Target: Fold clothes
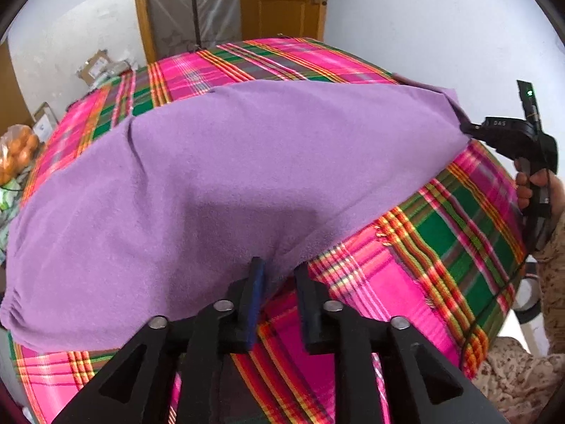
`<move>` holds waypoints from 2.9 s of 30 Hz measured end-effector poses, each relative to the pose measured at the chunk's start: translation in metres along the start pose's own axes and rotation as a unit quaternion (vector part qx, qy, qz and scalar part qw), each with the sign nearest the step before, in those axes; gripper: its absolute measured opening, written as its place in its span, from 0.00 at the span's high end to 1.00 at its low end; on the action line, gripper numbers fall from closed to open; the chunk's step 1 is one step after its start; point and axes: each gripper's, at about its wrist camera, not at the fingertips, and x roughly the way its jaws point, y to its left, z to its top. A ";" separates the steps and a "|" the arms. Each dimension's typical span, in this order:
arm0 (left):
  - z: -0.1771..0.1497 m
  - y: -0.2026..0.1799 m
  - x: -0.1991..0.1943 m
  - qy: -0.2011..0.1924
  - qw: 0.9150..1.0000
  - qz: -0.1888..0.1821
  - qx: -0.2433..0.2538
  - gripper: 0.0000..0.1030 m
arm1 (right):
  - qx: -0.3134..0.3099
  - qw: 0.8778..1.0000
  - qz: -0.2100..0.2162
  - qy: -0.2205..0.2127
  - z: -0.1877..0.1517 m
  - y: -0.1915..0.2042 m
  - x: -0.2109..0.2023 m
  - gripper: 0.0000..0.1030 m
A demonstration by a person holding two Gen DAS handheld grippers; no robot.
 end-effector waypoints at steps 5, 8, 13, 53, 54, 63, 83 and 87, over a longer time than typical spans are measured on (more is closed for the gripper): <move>-0.002 0.004 -0.015 -0.002 0.999 -0.052 -0.005 0.77 | -0.008 1.000 -0.003 0.006 0.001 0.000 -0.006 0.86; 0.004 0.006 -0.025 -0.023 0.996 -0.086 -0.017 0.77 | -0.030 0.999 -0.017 0.003 0.002 0.006 -0.013 0.84; 0.025 0.005 -0.018 -0.036 0.995 -0.093 -0.029 0.75 | -0.068 0.996 -0.045 -0.024 0.012 0.019 -0.029 0.78; 0.038 0.002 0.032 -0.011 0.991 -0.106 -0.077 0.74 | -0.048 0.996 -0.046 -0.058 0.104 0.000 -0.002 0.97; 0.038 0.001 0.032 -0.012 0.992 -0.104 -0.077 0.74 | -0.034 0.997 -0.043 -0.062 0.105 -0.011 -0.006 0.97; 0.036 -0.003 0.031 -0.010 0.994 -0.086 -0.070 0.74 | 0.069 0.996 -0.041 -0.027 0.078 -0.084 0.005 0.98; 0.038 -0.005 0.030 0.002 0.993 -0.077 -0.089 0.74 | 0.079 0.990 0.057 -0.107 0.131 -0.051 -0.033 0.98; 0.036 -0.005 0.029 -0.001 0.993 -0.078 -0.093 0.74 | 0.129 0.990 0.025 -0.052 0.103 -0.092 -0.004 0.98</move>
